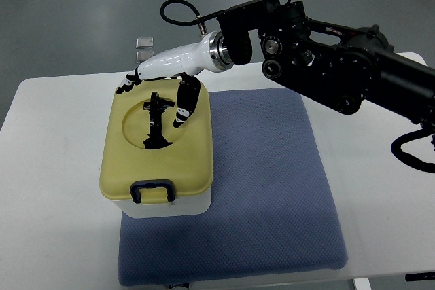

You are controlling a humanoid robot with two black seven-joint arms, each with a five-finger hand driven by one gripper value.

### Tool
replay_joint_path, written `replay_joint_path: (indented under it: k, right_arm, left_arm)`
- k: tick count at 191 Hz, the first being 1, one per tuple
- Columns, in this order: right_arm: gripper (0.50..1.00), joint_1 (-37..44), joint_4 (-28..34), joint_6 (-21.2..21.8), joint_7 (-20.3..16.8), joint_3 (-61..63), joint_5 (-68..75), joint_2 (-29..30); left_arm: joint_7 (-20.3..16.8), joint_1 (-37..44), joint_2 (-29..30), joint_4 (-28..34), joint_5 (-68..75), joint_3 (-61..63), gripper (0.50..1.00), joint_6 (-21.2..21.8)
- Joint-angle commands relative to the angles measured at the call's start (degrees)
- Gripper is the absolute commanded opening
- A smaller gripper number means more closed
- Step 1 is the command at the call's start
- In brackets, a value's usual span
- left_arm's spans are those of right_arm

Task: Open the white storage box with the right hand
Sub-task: 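Lower the right hand and grasp the black handle on the yellow lid, then lift the yellow lid off the white box and carry it aside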

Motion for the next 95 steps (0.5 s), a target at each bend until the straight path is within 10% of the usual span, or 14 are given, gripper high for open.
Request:
replay_joint_path:
  k: [1, 33, 76, 95]
  right_arm:
    - [0.907, -0.2, 0.1, 0.0, 0.1, 0.1, 0.2, 0.5]
    - [0.846, -0.4, 0.2, 0.0, 0.2, 0.4, 0.2, 1.0]
    - [0.509, -0.4, 0.2, -1.2, 1.4, 0.2, 0.0, 1.4]
    - [0.500, -0.3, 0.2, -1.4, 1.4, 0.2, -0.2, 1.5]
  left_arm:
    - [0.0, 0.0, 0.0, 0.0, 0.0, 0.0, 1.000, 0.0]
    - [0.0, 0.0, 0.0, 0.0, 0.0, 0.0, 1.000, 0.0]
    - [0.0, 0.1, 0.0, 0.0, 0.0, 0.0, 1.000, 0.0]
    - [0.0, 0.0, 0.0, 0.0, 0.0, 0.0, 1.000, 0.0]
